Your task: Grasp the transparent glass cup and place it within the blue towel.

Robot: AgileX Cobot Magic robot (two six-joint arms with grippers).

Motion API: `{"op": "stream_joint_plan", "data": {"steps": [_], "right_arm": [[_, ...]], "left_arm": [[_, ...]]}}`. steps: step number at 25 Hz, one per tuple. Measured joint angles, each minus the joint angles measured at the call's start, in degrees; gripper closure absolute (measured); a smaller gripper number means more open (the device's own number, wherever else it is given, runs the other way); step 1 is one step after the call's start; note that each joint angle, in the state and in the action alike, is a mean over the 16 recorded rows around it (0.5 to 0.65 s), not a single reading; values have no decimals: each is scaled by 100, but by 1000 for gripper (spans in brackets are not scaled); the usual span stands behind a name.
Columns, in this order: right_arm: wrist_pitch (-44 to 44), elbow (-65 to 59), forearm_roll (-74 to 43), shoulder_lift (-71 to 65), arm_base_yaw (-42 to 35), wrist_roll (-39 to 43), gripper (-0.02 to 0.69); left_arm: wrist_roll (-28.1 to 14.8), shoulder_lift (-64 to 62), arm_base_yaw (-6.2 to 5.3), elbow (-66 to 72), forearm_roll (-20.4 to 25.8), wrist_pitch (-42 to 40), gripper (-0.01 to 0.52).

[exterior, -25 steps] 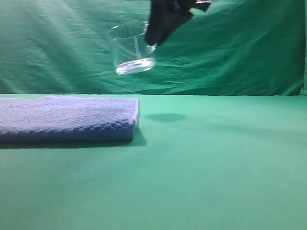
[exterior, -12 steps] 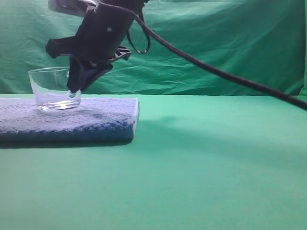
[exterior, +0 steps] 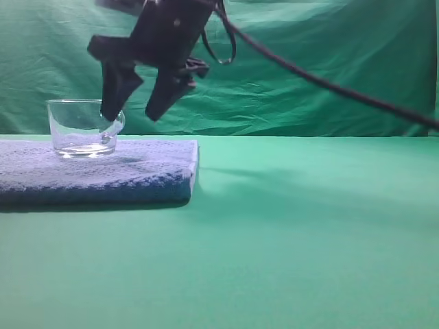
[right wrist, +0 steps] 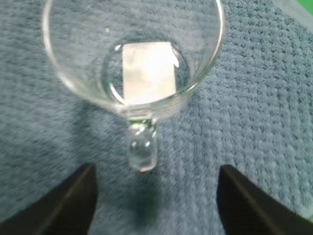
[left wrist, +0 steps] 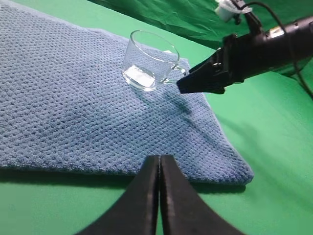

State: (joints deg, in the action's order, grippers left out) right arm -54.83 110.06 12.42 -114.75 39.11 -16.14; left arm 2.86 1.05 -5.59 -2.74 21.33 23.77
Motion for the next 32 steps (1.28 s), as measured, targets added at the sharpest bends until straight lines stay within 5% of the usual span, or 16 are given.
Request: {"op": "stream_joint_plan", "data": {"steps": [6, 22, 32], "right_arm": [[-159, -808, -339, 1397, 0, 539, 665], [1193, -5373, -473, 6023, 0, 741, 665], [990, -6563, -819, 7919, 0, 1120, 665]], "left_arm": [[0, 0, 0, 0, 0, 0, 514], [0, 0, 0, 0, 0, 0, 514], [0, 0, 0, 0, 0, 0, 514]]}}
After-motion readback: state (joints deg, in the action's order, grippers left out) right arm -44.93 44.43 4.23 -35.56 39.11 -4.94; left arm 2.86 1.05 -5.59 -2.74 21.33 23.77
